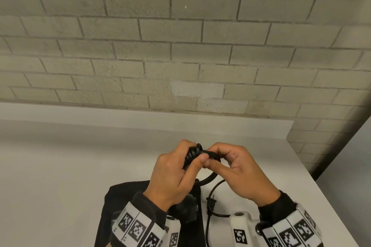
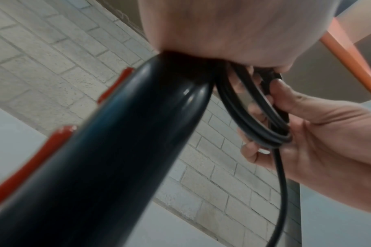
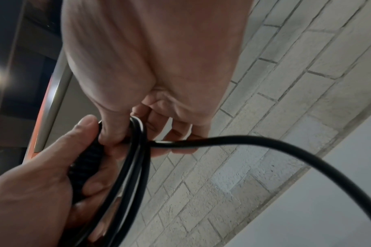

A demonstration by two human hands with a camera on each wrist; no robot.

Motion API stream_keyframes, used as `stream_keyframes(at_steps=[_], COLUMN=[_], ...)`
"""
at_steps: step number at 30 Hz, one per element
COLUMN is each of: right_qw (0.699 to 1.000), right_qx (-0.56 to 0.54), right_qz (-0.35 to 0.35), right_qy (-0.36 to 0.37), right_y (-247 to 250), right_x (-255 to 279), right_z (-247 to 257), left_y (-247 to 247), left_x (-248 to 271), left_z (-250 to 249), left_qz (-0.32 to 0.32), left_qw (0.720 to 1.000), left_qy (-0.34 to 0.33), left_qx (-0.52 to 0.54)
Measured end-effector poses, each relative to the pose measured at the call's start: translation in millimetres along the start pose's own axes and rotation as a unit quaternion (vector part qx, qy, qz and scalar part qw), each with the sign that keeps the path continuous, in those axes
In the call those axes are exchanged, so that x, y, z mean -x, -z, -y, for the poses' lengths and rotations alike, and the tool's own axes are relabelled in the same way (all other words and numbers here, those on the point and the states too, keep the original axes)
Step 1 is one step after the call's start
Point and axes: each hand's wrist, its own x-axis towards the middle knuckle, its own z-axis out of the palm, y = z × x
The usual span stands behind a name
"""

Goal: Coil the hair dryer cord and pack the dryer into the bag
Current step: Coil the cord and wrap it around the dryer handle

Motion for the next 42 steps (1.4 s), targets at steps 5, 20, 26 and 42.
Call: stream_keyframes(at_steps=[5,20,26,42], right_qw=[0.999,0.925,0.948,0.948], right_qx=[-0.013,0.289,0.258,-0.251], right_qz=[0.037,-0.229,-0.166,-0.158], right_qy=[-0.009,0.087,-0.089,-0.119], right_y=[1.4,-52.5,-62.8,-41.1], right_x=[-1.9,21.4,20.6,55.3], right_z=[5.8,-1.0,11.5,15.8], left_y=[2.8,-2.0,-5.3,-3.0], left_x=[-0.1,-3.8,-4.8,-9.4], left_z=[-0.7,7.4,4.5,12.8], left_qz=[0.004,-0.044,-0.040,-0.057], left_qw=[1.000,0.998,0.996,0.993], left_qy=[0.000,0.006,-0.018,-0.021], left_qx=[-0.003,-0.044,-0.083,-0.099])
